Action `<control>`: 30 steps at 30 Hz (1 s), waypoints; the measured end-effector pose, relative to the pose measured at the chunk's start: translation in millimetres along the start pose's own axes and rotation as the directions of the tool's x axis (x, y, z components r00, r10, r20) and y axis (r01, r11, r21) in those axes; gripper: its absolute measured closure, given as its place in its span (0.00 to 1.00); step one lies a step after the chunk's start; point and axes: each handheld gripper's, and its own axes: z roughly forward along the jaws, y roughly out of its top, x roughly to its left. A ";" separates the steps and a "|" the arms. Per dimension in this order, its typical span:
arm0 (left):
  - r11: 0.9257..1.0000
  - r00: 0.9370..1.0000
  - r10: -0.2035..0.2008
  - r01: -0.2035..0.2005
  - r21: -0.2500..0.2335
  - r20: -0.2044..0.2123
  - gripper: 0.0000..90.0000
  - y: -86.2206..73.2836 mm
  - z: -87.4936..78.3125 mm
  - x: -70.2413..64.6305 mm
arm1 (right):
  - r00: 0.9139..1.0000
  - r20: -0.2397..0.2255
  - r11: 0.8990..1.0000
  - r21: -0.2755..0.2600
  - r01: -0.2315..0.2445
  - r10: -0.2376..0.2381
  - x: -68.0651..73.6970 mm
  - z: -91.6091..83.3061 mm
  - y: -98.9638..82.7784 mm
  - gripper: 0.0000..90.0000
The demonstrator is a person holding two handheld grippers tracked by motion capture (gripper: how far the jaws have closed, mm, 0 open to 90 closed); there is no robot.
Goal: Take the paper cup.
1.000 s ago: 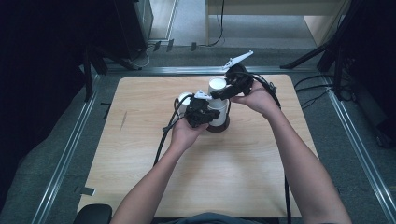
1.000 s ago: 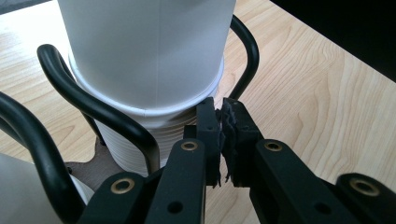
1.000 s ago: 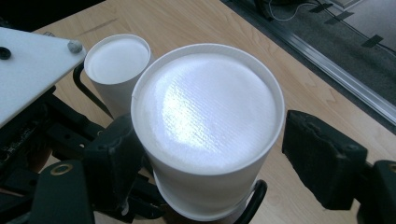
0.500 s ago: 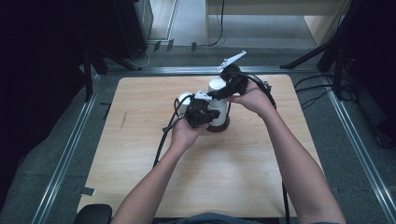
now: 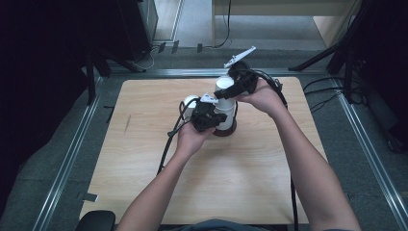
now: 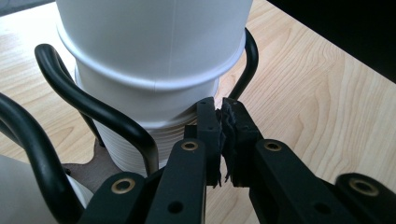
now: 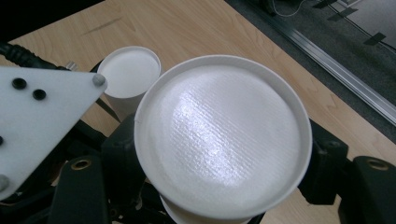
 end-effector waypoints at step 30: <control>1.000 1.000 -0.002 0.002 0.000 0.010 0.93 -1.9 -3.3 3.5 | 1.000 0.006 0.999 -0.039 0.001 -0.001 12.3 -72.3 17.8 0.35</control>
